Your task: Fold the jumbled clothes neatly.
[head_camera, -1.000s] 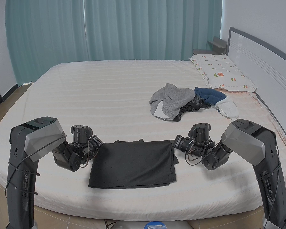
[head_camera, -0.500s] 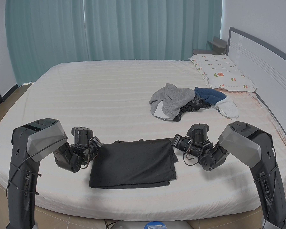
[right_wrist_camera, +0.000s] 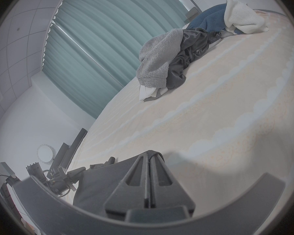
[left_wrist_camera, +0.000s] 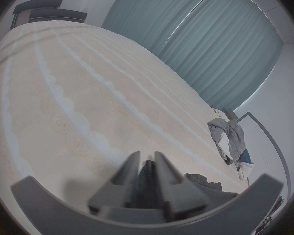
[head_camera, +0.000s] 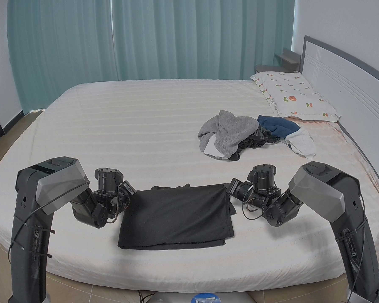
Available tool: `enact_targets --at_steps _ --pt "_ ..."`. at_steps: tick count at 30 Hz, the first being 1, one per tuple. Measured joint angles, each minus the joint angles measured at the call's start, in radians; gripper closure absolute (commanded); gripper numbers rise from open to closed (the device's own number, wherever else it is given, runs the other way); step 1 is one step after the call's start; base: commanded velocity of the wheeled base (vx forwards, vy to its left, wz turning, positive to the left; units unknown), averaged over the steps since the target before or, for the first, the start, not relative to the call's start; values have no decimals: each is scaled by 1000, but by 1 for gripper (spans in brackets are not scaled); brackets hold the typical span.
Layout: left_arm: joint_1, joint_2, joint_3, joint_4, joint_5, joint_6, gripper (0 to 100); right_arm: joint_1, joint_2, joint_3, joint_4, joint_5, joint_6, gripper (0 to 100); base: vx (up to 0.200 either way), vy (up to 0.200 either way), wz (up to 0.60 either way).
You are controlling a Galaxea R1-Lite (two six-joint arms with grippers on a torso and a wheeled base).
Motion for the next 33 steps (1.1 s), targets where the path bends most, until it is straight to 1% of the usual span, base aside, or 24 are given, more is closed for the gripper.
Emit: enact_targets --at_steps 11,14,17,21,27,30,33 --pt "0 0 -1 -2 0 0 0 3 -10 28 -7 -1 -1 0 0 0 0" --pt "0 -1 2 -3 0 -5 0 1 -29 58 -10 3 0 0 0 0 0" --pt "3 -3 5 -2 -4 -27 0 0 -64 133 -14 16 -4 0 0 0 0" --pt "15 -12 9 0 -14 -63 0 6 -120 273 -18 38 -38 0 0 0 0" --pt "48 -32 29 1 -51 -95 0 33 -207 475 -30 61 -75 0 0 0 0" --pt "58 -40 37 1 -65 -101 0 46 -241 555 -78 78 -80 0 0 0 0" --pt "63 -46 43 1 -71 -104 0 60 -265 625 -164 111 -84 0 0 0 0"
